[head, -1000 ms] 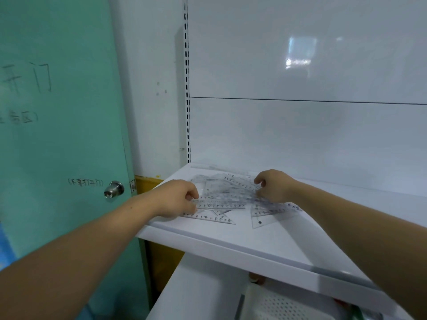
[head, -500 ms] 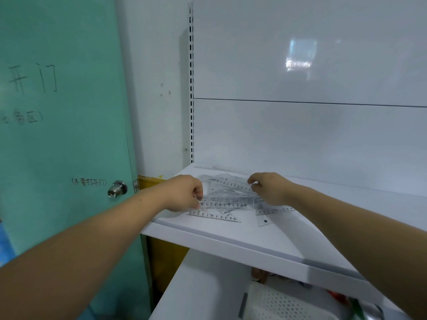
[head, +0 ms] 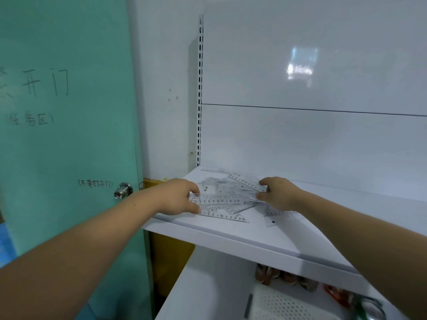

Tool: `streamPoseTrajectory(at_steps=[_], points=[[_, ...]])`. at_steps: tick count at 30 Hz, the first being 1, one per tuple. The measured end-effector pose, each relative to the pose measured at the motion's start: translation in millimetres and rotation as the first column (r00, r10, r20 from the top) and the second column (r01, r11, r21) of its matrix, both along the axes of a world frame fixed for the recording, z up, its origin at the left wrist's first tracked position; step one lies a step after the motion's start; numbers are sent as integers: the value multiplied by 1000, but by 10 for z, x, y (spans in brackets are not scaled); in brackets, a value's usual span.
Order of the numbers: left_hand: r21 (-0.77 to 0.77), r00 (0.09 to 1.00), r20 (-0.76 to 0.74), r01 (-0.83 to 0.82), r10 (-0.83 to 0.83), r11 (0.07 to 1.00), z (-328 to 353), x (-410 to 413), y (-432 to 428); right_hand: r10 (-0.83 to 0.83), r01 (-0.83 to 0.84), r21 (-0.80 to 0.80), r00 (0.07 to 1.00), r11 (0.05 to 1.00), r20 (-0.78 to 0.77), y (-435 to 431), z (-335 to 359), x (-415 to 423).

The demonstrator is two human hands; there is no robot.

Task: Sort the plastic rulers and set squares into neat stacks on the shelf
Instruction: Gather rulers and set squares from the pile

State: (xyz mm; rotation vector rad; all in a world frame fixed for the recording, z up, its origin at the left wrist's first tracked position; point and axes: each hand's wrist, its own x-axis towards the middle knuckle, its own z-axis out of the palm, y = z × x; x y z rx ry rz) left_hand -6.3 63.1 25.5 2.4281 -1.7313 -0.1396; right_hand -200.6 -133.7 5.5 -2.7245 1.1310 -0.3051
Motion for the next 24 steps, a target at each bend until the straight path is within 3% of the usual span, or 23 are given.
streamPoseTrajectory(at_steps=[6,13,24], points=[[-76,998,-39,-47,44,996,44,58,109,-16,16,-17,1000,1000,-15,62,-63,-68],[-97,988,33,150,-148,984,73,-311,-40,-110,114,-40,990,993,84,107,53,-389],[-170,920,-3,386,-392,907,70,-2005,-854,-376,399,-42,891,916,255,107,218,-2402]])
